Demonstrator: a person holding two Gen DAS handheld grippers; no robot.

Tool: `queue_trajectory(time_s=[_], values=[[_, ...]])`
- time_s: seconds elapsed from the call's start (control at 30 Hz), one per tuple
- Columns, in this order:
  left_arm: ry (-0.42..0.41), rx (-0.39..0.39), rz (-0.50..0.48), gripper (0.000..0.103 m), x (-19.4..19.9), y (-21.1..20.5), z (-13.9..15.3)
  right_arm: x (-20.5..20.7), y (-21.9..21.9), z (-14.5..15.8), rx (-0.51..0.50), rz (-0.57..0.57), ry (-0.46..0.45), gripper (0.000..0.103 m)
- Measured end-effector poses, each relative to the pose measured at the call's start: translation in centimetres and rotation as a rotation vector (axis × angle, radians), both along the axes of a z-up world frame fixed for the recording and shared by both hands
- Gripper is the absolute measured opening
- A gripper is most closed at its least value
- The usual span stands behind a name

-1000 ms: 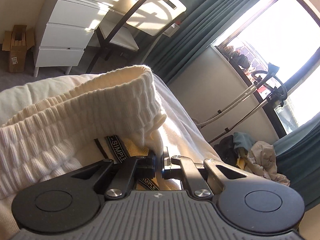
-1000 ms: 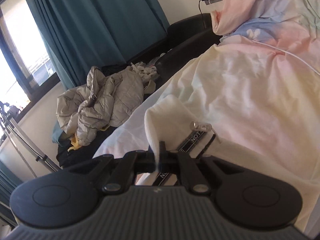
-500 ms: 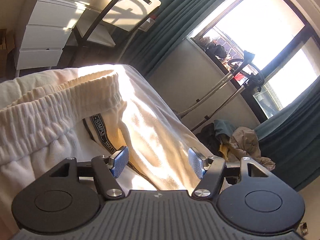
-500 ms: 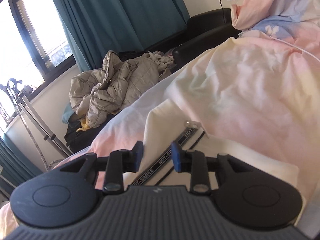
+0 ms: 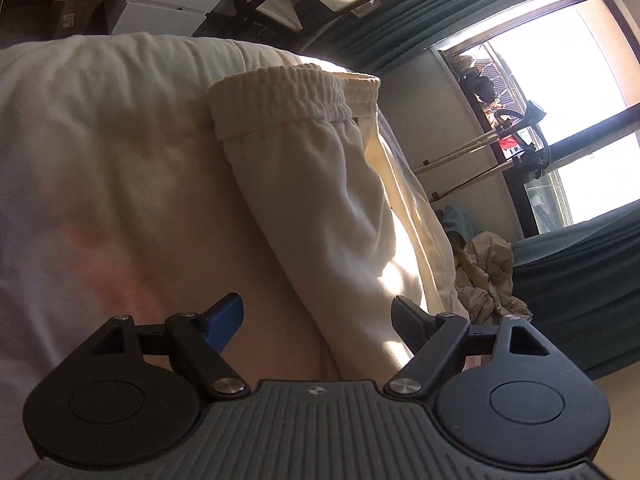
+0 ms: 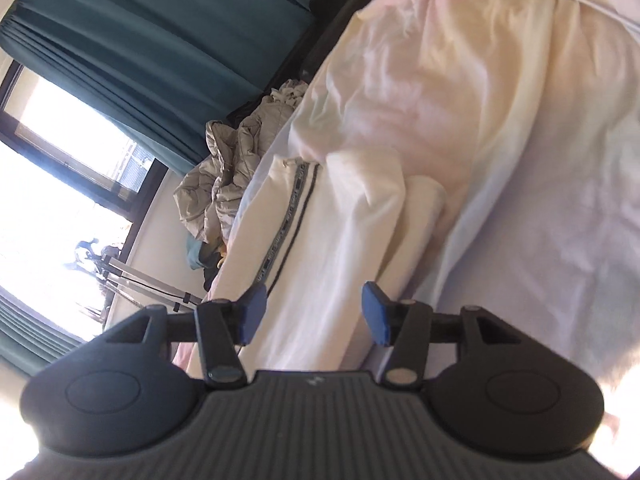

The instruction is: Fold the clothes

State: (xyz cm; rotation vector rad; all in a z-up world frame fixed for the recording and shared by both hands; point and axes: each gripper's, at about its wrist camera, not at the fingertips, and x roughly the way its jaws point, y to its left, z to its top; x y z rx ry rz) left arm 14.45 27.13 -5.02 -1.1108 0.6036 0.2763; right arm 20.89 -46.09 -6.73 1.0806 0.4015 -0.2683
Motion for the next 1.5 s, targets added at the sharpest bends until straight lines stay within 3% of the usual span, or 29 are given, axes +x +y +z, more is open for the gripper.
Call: queue_trajectory(time_s=[0.07,0.17,0.3,0.4,0.47,0.53,0.63,0.67,0.87,1.0,1.23,1.3,1.5], values=[[0.004,-0.056,0.006,0.083,0.9,0.5,-1.5,0.4,0.2,-1.1,0.019,0.018,0.019,0.061],[-0.041,-0.075,0.029,0.083,2.5,1.0,-2.7,1.7,0.0,-2.8,0.041,0.036,0.028,0.063],[-0.108,-0.039,0.058,0.080,4.9,1.1,-3.5,3.8,-0.4,-4.7,0.037,0.023,0.009,0.064],[-0.127,0.030,0.064,0.067,6.5,0.9,-3.8,5.7,-0.6,-4.8,-0.006,-0.015,-0.023,0.063],[-0.137,0.066,0.072,0.052,7.0,0.7,-4.1,6.6,-0.7,-4.9,-0.035,-0.051,-0.037,0.055],[-0.150,0.066,0.080,0.042,7.0,0.7,-4.2,6.8,-0.7,-5.3,-0.047,-0.105,-0.031,0.026],[-0.186,0.085,0.075,0.015,6.8,0.6,-3.4,6.8,-0.9,-5.8,-0.039,-0.131,-0.044,0.014],[-0.200,0.081,0.076,0.012,6.6,0.7,-3.0,6.5,-0.9,-5.5,-0.043,-0.133,-0.050,0.012],[-0.260,0.038,0.062,0.010,5.0,1.7,-0.5,2.8,-1.2,-2.5,-0.043,-0.122,-0.088,0.010],[-0.250,-0.012,0.051,0.010,2.7,2.5,0.1,-0.8,-1.5,-0.5,-0.023,-0.123,-0.097,0.010],[-0.155,-0.056,-0.036,0.010,-2.2,3.7,0.0,-9.0,-2.1,1.0,0.114,-0.171,-0.027,0.010],[-0.131,-0.043,-0.063,0.010,-2.8,3.8,-0.4,-10.6,-2.2,1.5,0.110,-0.157,0.004,0.010],[-0.053,0.008,-0.109,0.016,-3.4,3.4,-0.8,-12.4,-2.7,-0.9,0.163,-0.172,0.111,0.010]])
